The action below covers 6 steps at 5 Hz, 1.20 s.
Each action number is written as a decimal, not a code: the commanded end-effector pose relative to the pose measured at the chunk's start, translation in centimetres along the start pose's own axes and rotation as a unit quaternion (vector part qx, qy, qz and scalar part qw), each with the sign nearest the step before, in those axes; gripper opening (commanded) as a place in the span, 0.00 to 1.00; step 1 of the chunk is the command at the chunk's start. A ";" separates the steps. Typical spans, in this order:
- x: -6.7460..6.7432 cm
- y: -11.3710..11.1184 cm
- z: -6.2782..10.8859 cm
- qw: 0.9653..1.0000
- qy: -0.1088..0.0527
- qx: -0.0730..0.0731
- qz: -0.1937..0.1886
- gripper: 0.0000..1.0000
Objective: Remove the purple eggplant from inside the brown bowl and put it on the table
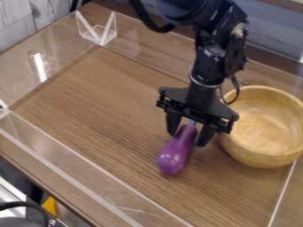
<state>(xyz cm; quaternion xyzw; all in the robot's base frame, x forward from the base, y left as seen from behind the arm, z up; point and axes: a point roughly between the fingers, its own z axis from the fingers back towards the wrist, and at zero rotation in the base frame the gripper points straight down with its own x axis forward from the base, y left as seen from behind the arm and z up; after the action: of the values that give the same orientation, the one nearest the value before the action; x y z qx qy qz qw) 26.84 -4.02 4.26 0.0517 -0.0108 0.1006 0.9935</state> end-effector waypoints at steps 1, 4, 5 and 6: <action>1.5 0.6 2.1 0.999 -0.036 -0.019 -0.007 1.00; 1.3 1.6 3.0 0.998 -0.049 -0.037 -0.001 1.00; 1.2 1.1 2.2 0.997 -0.057 -0.045 -0.031 1.00; 1.1 0.5 1.3 0.995 -0.065 -0.053 -0.060 1.00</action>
<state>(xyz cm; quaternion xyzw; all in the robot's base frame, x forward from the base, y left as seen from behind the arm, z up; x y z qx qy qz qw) 27.44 -3.31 4.95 0.0082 -0.0635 0.0424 0.9970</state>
